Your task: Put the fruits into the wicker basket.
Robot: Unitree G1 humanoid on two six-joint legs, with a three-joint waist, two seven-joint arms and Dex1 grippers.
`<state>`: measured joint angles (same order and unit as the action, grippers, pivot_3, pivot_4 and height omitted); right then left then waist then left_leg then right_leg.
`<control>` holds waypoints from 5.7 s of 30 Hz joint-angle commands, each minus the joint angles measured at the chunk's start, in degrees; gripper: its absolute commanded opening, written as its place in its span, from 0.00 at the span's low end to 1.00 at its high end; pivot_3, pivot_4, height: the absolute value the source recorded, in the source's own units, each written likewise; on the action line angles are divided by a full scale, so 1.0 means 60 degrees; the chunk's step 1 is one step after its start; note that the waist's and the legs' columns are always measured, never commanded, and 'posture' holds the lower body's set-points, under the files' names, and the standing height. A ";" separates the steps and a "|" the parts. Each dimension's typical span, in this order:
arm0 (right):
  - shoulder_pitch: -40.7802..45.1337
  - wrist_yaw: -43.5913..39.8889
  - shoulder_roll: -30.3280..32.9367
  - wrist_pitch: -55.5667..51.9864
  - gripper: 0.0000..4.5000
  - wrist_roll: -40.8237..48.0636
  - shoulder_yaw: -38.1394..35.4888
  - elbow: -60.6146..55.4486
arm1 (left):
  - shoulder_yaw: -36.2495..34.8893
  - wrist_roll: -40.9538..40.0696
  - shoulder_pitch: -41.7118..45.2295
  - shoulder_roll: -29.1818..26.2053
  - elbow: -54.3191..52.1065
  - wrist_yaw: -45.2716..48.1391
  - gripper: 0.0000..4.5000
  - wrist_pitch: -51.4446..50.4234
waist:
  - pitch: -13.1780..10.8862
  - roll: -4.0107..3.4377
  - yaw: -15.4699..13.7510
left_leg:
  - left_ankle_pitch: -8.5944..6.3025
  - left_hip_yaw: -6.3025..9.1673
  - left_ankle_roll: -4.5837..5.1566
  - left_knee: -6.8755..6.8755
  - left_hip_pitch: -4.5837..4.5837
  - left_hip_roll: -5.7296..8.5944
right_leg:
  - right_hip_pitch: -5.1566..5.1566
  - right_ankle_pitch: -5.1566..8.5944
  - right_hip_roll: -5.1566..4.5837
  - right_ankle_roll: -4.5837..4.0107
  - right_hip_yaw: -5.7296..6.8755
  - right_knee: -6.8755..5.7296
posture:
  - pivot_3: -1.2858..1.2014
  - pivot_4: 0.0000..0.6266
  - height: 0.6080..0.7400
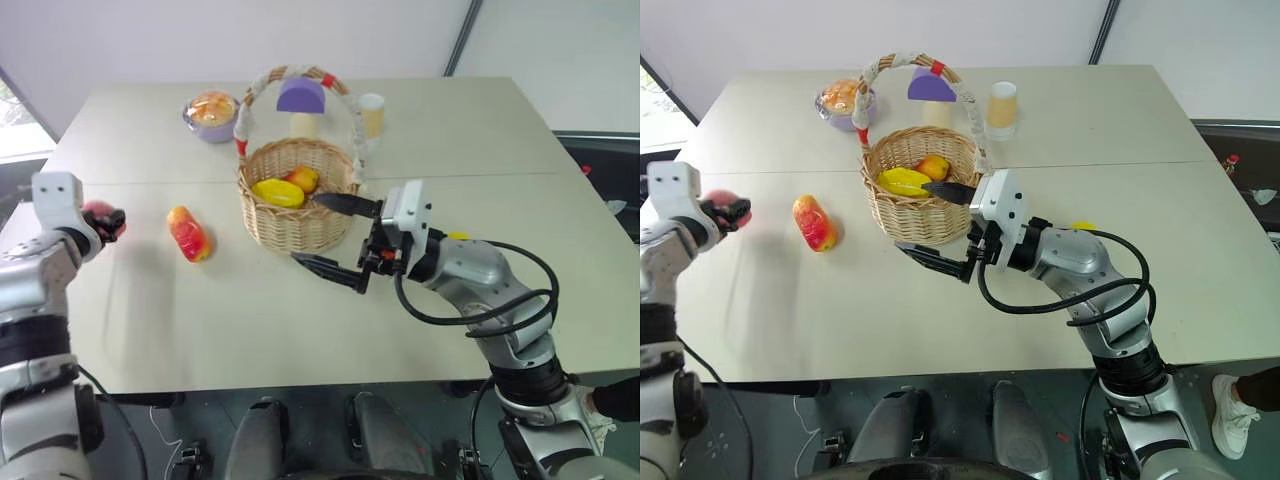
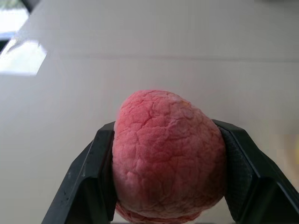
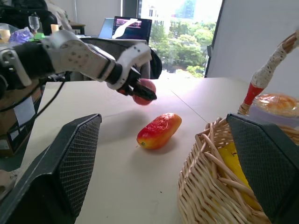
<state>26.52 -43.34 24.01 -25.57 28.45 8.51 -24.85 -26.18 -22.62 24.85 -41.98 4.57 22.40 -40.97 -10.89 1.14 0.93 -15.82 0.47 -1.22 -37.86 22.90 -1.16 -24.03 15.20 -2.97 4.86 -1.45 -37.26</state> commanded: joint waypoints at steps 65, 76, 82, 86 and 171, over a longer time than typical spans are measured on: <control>-0.0005 -0.0092 -0.0246 0.0251 1.00 -0.0081 -0.0037 -0.0118 | -0.0510 0.1034 0.3441 0.4665 -0.1458 -0.5320 0.98 -0.7036 | 0.0013 0.0010 -0.0023 | 0.0023 0.0006 -0.0028 -0.0056 0.0061 0.0057 | -0.0073 -0.0020 0.0031 0.0032 0.0002 -0.0079 | 0.52 0.24 1.00; 0.0214 -0.0104 -0.0327 0.0169 1.00 -0.0040 0.0034 -0.0047 | -0.1235 0.1303 0.3506 0.5453 -0.1232 -0.5479 0.98 -0.6865 | 0.0012 0.0011 -0.0028 | 0.0023 0.0007 -0.0029 -0.0056 0.0066 0.0058 | -0.0077 -0.0020 0.0031 0.0032 0.0002 -0.0081 | 0.52 0.24 1.00; 0.0279 -0.0061 -0.0327 0.0118 1.00 -0.0027 0.0032 -0.0091 | -0.0883 0.1430 0.3393 0.4915 -0.1384 -0.5238 0.38 -0.6754 | 0.0012 0.0011 -0.0005 | 0.0023 0.0008 -0.0029 -0.0056 0.0066 0.0059 | -0.0078 -0.0020 0.0030 0.0032 0.0002 -0.0081 | 0.52 0.24 1.00; 0.0296 -0.0005 -0.0277 0.0056 1.00 -0.0011 -0.0019 -0.0194 | -0.0210 0.0967 0.2428 0.3437 -0.2376 -0.3666 0.38 -0.5839 | 0.0012 0.0011 0.0074 | 0.0023 0.0004 -0.0031 -0.0053 0.0064 0.0055 | -0.0086 -0.0020 0.0034 0.0032 -0.0002 -0.0084 | 0.52 0.24 1.00; 0.3701 0.2571 -0.0997 -0.1540 0.36 -0.2556 0.0821 0.2625 | 0.1669 -0.2076 -0.1327 0.0609 -0.4336 0.3901 1.00 0.0954 | 0.0015 0.0002 0.0163 | 0.0024 0.0001 -0.0022 -0.0062 0.0063 0.0033 | -0.0073 -0.0015 0.0054 0.0026 -0.0005 -0.0085 | 0.52 0.24 1.00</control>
<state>47.27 -31.27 19.04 -35.68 15.66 13.75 -12.41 -14.26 -33.51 16.91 -38.09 -18.91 46.54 -35.86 -10.80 1.15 1.91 -15.68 0.49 -1.36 -38.22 23.31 -0.97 -24.51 15.11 -2.68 5.02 -1.48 -37.77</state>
